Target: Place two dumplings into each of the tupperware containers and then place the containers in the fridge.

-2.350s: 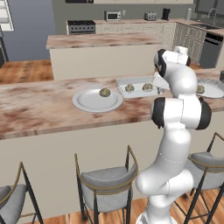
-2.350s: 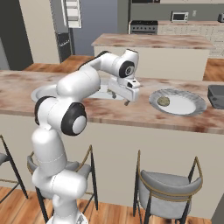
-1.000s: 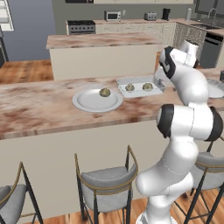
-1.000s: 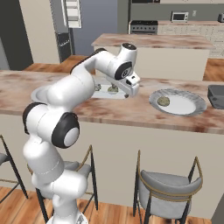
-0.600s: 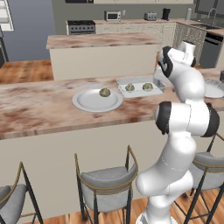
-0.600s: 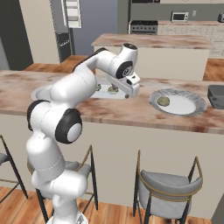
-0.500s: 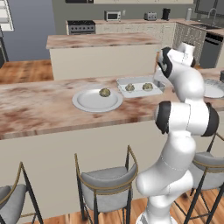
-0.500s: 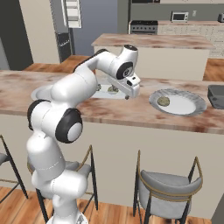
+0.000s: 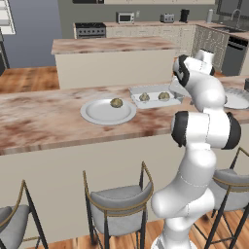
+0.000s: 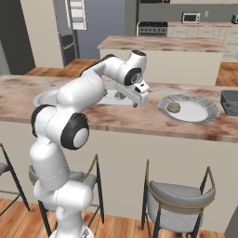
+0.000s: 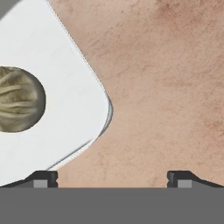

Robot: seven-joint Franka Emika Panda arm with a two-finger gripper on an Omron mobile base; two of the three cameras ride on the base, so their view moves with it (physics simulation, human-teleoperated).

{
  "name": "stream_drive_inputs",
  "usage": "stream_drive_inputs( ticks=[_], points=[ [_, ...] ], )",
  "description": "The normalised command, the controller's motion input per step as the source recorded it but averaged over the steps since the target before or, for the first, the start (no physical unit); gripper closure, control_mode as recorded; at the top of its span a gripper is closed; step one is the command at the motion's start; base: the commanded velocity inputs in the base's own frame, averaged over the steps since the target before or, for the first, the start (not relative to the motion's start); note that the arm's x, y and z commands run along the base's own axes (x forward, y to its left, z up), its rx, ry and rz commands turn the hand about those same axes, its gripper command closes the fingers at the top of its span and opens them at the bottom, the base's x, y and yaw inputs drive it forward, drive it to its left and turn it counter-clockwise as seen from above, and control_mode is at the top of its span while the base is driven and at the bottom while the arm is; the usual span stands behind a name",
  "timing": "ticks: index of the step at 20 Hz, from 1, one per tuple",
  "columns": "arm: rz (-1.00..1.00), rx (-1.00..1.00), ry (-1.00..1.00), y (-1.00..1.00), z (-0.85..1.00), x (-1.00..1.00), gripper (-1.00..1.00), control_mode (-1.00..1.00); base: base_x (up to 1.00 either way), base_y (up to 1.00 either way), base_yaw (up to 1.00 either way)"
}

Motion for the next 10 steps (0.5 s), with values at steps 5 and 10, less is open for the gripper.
stream_drive_inputs(
  ticks=[5,10],
  points=[
    [0.0,0.01,0.05,-0.12,0.09,0.26,-1.0,-1.0,0.0,0.0,0.0],
    [0.0,0.01,0.13,-0.13,0.28,0.26,-1.0,-1.0,0.0,0.0,0.0]
  ],
)
